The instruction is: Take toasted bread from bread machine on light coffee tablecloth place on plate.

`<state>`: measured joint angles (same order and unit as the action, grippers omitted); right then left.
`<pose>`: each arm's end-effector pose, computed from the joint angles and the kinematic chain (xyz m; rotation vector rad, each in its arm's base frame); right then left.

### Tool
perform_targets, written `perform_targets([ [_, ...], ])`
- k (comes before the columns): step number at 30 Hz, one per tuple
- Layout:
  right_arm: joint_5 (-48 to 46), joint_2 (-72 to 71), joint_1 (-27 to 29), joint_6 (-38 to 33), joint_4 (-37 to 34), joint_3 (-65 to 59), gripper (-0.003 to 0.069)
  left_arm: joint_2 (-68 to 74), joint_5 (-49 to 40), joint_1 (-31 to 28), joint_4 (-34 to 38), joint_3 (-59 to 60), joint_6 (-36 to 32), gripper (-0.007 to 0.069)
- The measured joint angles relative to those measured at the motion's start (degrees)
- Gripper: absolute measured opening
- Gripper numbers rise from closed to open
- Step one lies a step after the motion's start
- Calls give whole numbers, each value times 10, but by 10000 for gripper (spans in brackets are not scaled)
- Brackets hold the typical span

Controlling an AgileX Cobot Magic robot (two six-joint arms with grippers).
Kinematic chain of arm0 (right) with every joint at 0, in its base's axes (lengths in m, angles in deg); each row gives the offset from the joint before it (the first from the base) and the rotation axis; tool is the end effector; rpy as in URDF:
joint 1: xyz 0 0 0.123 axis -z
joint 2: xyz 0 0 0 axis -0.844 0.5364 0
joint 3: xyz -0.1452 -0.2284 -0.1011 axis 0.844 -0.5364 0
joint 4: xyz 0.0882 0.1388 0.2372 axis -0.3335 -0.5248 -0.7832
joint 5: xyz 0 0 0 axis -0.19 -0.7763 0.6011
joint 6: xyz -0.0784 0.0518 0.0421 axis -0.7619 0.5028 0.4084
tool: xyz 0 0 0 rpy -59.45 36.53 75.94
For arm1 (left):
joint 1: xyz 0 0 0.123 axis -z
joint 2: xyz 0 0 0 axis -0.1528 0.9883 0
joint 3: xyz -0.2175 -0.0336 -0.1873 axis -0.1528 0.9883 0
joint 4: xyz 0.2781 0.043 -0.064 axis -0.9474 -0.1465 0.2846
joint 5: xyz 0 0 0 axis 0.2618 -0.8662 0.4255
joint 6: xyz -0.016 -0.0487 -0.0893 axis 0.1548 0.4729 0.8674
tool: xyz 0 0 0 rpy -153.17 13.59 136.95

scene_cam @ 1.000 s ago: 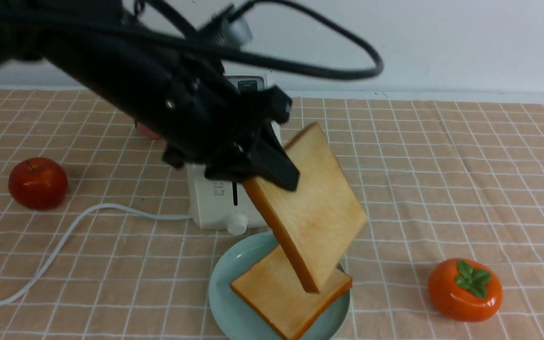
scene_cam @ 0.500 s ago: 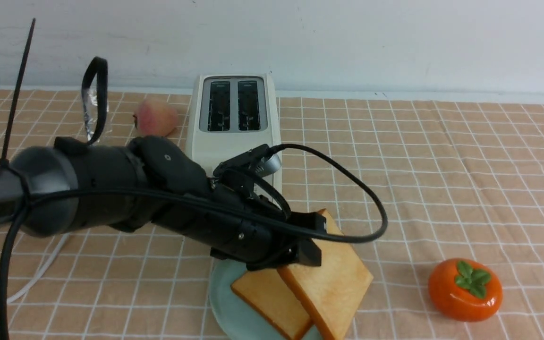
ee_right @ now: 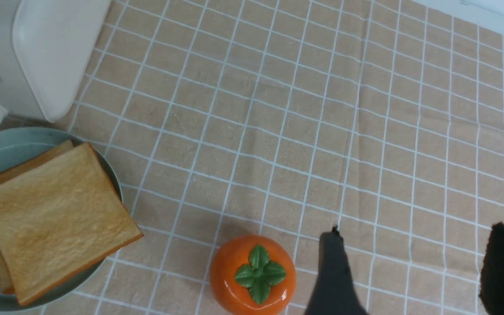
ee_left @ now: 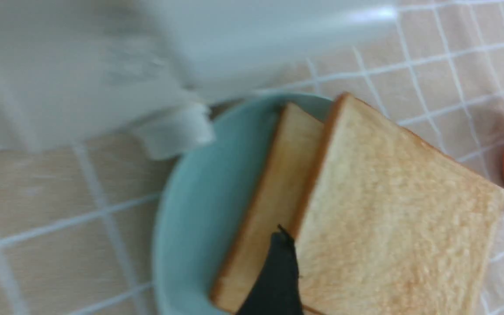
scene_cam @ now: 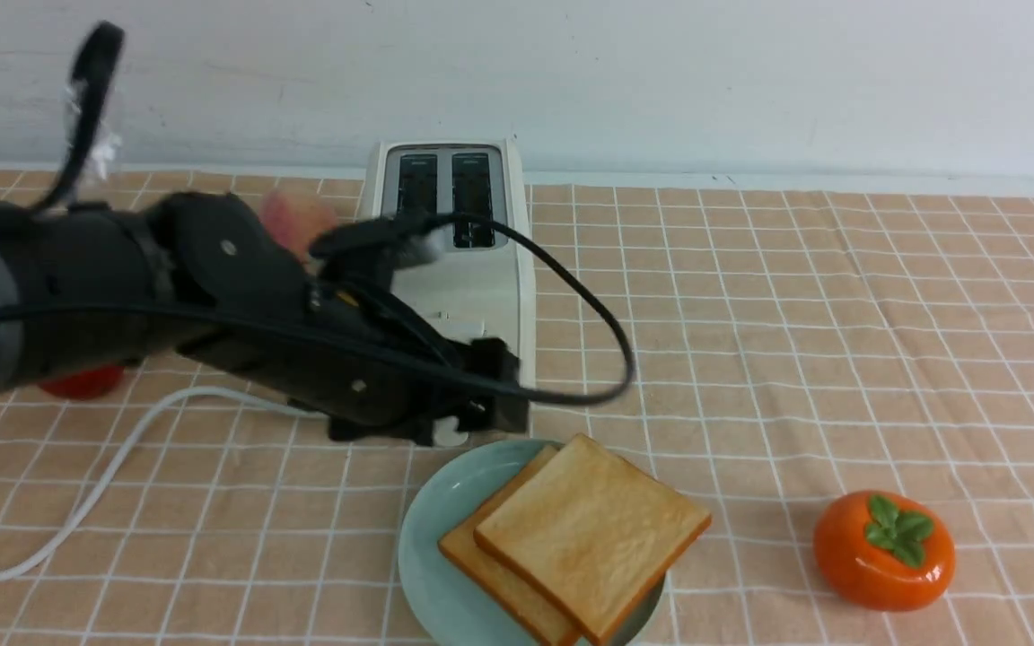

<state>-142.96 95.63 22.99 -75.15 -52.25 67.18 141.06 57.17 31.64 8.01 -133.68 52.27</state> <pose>0.2257 0.1093 0.4617 -0.3858 2.2977 -0.0983 0.3451 -0.1780 0.2315 0.1272 2.5279 -0.7029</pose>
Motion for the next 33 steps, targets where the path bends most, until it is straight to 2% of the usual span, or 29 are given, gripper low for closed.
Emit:
perform_targets([
  [1, 0, 0, 0, 0, 0, 0, 435, -12, -39, -33, -45, -21, 34, 606],
  [5, 0, 0, 0, 5, 3, 0, 391, -46, -133, -85, -135, -74, 97, 539],
  [7, 9, -1, 0, 23, 23, -11, 319, -70, -185, -103, -184, -97, 141, 488],
  [9, 36, -8, 7, 63, 71, -48, 206, -103, -228, -113, -249, -109, 199, 420],
  [10, 39, -9, 10, 68, 75, -52, 181, -109, -235, -113, -255, -109, 204, 406],
  [11, 59, -16, 24, 104, 99, -86, 102, -128, -254, -114, -296, -110, 233, 363],
  [12, 70, -22, 36, 121, 115, -108, 55, -143, -270, -115, -322, -110, 249, 323],
  [14, 117, -44, 70, 187, 134, -173, -8, -170, -293, -116, -353, -110, 265, 248],
  [17, 223, -94, 120, 258, 124, -297, -19, -223, -302, -117, -367, -91, 276, 120],
  [18, 231, -98, 122, 260, 119, -306, -19, -226, -301, -117, -367, -89, 277, 105],
  [21, 385, -168, 133, 240, 35, -451, -19, -293, -275, -117, -344, -44, 279, 0],
  [22, 393, -172, 133, 236, 35, -458, -19, -296, -273, -117, -344, -41, 279, -5],
  [24, 475, -222, 133, 174, -16, -547, -19, -342, -244, -111, -331, -9, 279, -14],
  [25, 480, -225, 133, 174, -18, -547, -19, -345, -242, -109, -331, -4, 278, -14],
  [26, 522, -255, 133, 124, -37, -603, -19, -373, -226, -96, -330, 12, 274, -14],
  [27, 541, -268, 133, 109, -44, -622, -19, -384, -222, -87, -330, 17, 273, -14],
  [33, 601, -340, 133, 94, -99, -707, -20, -456, -245, -54, -330, 41, 272, -14],
])
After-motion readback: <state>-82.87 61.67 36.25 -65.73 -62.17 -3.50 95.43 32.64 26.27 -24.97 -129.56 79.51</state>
